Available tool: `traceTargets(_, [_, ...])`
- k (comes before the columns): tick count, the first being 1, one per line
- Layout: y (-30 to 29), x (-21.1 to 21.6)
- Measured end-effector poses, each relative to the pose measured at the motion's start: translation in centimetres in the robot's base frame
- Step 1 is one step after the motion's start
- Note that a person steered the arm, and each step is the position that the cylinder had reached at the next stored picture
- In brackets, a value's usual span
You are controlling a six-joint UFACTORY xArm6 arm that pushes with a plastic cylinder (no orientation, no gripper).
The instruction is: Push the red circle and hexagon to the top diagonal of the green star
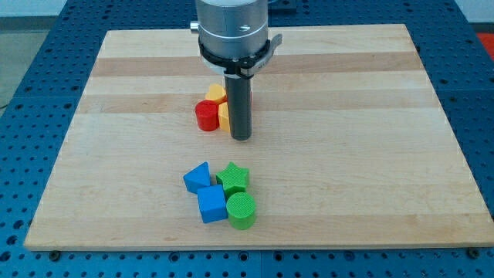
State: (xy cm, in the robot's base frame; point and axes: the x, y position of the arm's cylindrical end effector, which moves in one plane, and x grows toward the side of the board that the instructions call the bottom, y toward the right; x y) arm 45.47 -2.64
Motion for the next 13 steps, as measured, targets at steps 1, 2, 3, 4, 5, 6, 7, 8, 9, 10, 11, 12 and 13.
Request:
traceTargets(1, [0.0,0.0])
traceTargets(2, [1.0,0.0])
traceTargets(3, [1.8,0.5])
traceTargets(4, [1.2,0.5])
traceTargets(5, [3.4,0.5])
traceTargets(6, [-1.7,0.7])
traceTargets(7, [-7.8,0.9])
traceTargets(8, [-14.4,0.8])
traceTargets(9, [-15.1,-1.4])
traceTargets(10, [-12.6,-4.0])
traceTargets(11, [-9.1,-4.4])
traceTargets(12, [-5.8,-4.1])
traceTargets(13, [-2.5,-4.0])
